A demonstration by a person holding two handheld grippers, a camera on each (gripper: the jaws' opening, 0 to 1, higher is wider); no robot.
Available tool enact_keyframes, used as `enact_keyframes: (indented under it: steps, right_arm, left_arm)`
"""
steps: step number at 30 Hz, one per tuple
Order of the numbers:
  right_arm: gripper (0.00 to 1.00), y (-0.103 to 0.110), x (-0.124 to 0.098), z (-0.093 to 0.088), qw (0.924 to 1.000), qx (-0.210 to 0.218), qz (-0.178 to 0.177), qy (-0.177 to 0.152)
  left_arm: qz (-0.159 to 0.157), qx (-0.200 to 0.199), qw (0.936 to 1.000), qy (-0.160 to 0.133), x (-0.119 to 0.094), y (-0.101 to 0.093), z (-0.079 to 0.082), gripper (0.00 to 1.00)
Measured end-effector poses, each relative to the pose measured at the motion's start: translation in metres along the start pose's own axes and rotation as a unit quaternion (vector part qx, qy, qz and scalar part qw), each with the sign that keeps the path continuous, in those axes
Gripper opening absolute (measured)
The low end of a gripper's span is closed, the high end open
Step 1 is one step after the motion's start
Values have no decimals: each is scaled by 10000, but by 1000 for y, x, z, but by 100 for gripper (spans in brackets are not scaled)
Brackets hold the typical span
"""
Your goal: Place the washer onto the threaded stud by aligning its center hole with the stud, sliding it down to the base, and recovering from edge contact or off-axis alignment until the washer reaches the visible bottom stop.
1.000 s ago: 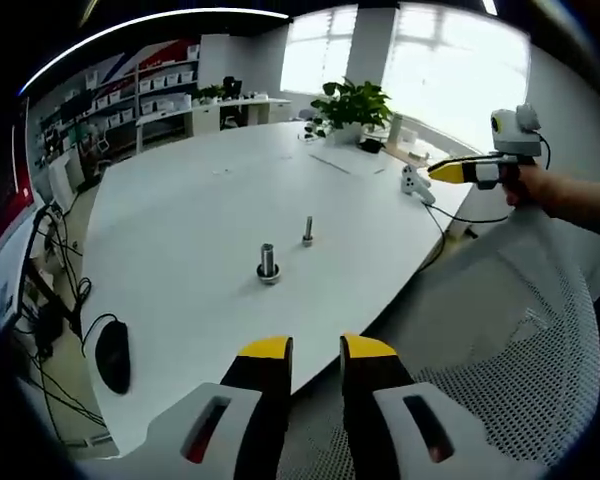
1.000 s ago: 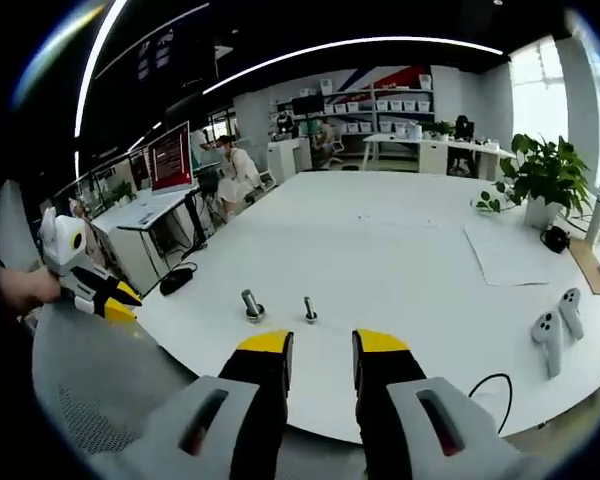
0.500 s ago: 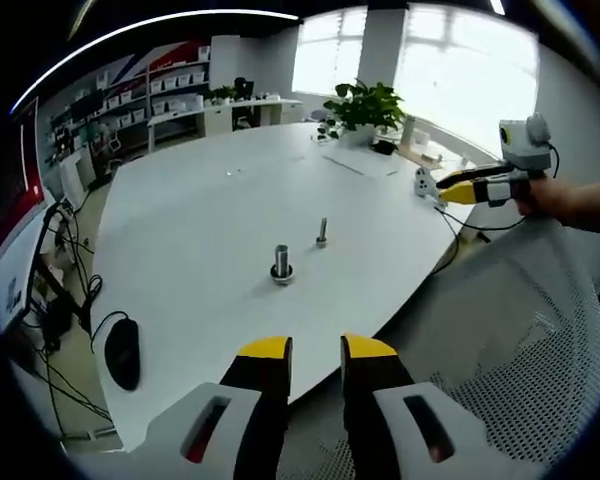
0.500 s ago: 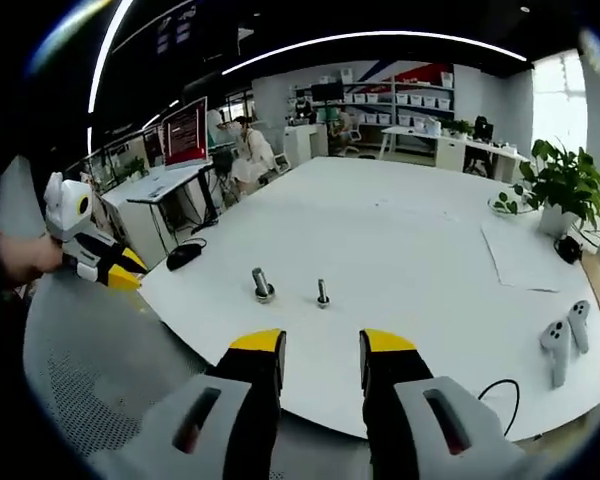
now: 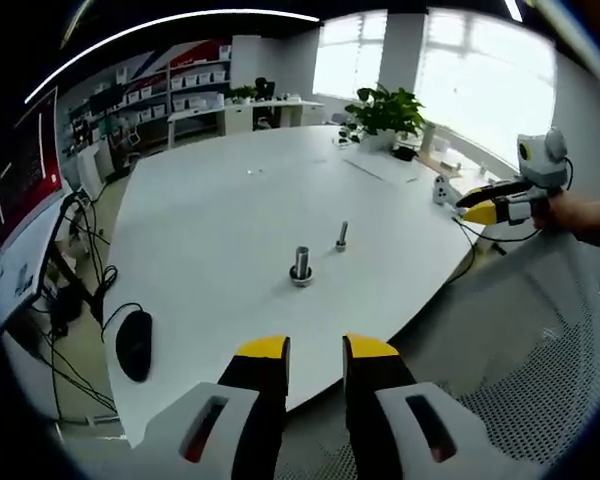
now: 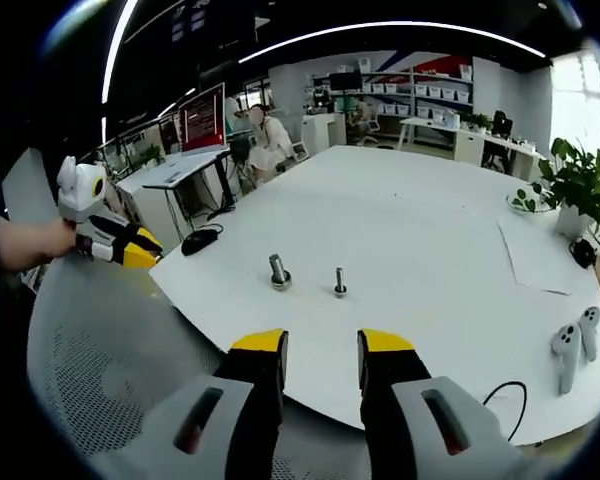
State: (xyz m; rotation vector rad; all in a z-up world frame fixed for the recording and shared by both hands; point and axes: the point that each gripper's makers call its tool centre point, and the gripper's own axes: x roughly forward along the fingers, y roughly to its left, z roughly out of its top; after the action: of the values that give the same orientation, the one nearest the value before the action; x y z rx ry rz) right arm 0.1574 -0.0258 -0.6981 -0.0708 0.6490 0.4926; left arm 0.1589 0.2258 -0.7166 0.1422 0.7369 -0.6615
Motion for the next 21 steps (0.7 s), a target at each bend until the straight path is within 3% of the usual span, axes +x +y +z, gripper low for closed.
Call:
enact_keyframes:
  steps: [7,13,21]
  right_arm:
    - [31,4,-3,4,9998,-85,48,-161]
    - [31,5,-3,6,9997,-131,76,-206]
    - [30,7,-1,5,9997,-189,117,-128]
  left_arm:
    - [18,-31,9999,-138,-3,1,4,19]
    - [0,81,9999,70,0,-2,-4,19]
    - [44,17,10000,60,-1,1,-4,19]
